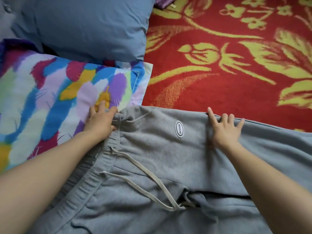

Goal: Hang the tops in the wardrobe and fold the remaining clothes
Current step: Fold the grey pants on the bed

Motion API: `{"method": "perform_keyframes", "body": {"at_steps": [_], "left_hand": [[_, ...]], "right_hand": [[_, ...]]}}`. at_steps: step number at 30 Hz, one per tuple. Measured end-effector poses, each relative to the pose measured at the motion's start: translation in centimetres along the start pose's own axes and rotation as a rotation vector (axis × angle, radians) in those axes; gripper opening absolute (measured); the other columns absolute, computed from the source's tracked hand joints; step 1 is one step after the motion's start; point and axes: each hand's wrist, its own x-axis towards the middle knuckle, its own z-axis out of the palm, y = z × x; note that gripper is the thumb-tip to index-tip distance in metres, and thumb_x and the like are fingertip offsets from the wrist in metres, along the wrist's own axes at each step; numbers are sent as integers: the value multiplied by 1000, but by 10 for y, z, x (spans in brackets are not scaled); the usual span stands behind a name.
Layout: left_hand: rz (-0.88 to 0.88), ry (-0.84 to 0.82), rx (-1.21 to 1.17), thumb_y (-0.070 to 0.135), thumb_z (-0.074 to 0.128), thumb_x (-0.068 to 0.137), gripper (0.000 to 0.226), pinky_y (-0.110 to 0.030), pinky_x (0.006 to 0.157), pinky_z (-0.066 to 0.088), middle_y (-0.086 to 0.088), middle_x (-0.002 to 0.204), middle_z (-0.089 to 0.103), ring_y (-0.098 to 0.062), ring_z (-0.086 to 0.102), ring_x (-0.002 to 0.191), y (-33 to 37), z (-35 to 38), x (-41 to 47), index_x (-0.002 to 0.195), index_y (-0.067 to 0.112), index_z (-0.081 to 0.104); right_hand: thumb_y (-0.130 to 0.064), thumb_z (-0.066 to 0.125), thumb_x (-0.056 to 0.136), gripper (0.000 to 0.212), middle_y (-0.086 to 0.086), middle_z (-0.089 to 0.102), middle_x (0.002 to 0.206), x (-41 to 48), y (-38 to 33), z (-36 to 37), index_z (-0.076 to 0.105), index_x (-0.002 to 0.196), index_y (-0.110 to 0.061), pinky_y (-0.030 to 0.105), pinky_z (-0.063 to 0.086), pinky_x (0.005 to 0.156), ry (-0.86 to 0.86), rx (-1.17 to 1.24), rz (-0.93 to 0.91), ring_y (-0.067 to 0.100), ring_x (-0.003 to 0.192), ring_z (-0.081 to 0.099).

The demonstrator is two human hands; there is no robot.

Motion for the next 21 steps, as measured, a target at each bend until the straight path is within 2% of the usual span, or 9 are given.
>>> {"method": "perform_keyframes", "body": {"at_steps": [3, 5, 7, 9, 11, 13, 16, 19, 21], "left_hand": [[36, 73, -418, -5, 72, 73, 28, -23, 96, 32, -20, 124, 48, -32, 40, 124, -14, -12, 1, 95, 6, 60], [31, 84, -691, -16, 68, 71, 31, -5, 70, 36, -14, 94, 53, -25, 50, 97, -27, -27, -7, 76, 11, 55], [39, 112, -807, -19, 66, 72, 32, 0, 66, 35, -11, 96, 53, -20, 47, 93, -32, -39, -22, 80, 9, 53], [114, 135, -845, -19, 65, 72, 30, 0, 71, 38, -9, 94, 56, -6, 54, 88, -30, -51, -43, 87, 4, 54], [214, 175, -844, -18, 66, 71, 30, -2, 70, 40, -2, 84, 58, 11, 54, 72, -31, -64, -68, 85, 6, 56], [319, 240, -810, -18, 70, 67, 34, -4, 75, 41, 2, 85, 58, 13, 54, 74, -38, -75, -93, 79, 12, 56], [425, 358, -759, -1, 67, 65, 29, -9, 86, 40, 1, 91, 57, 12, 55, 88, -49, -76, -133, 76, 22, 55], [444, 429, -702, 16, 65, 68, 15, -11, 90, 39, -7, 95, 55, 10, 53, 97, -63, -63, -172, 77, 25, 55], [494, 405, -574, 17, 53, 67, 12, -20, 87, 42, -6, 98, 57, 6, 53, 100, -74, -49, -201, 75, 26, 55]], "right_hand": [[-22, 63, 83, 99, 16, 37, 129, -18, -2, 2, -11, 149, -28, 53, 22, 106, 96, 10, 44, 33, 122, 32], [-8, 59, 83, 76, 20, 50, 115, -36, -4, 6, 20, 148, -14, 48, 33, 97, 233, 18, -6, 33, 111, 44], [7, 65, 66, 40, 21, 60, 83, -55, -1, 9, 64, 105, 0, 48, 46, 80, 463, -16, -108, 35, 86, 59], [11, 58, 56, 18, 23, 57, 69, -70, 9, 11, 64, 71, 3, 49, 49, 67, 607, 35, -162, 38, 71, 60], [6, 55, 68, 15, 24, 58, 84, -76, 25, 9, 64, 78, 1, 47, 44, 72, 529, 102, -175, 41, 85, 58], [-8, 58, 83, 14, 15, 58, 105, -81, 48, 11, 62, 96, -9, 41, 33, 85, 315, 125, -206, 34, 109, 50], [-19, 60, 84, 18, 0, 61, 101, -100, 82, 14, 56, 101, -21, 33, 28, 84, 156, 22, -324, 25, 101, 50], [-2, 88, 40, 42, 6, 58, 63, -139, 102, 19, 64, 73, -10, 42, 44, 54, 272, 56, -419, 33, 60, 57], [2, 87, 24, 48, 4, 55, 53, -171, 114, 32, 61, 62, -9, 37, 42, 48, 297, 114, -446, 30, 49, 54]]}}
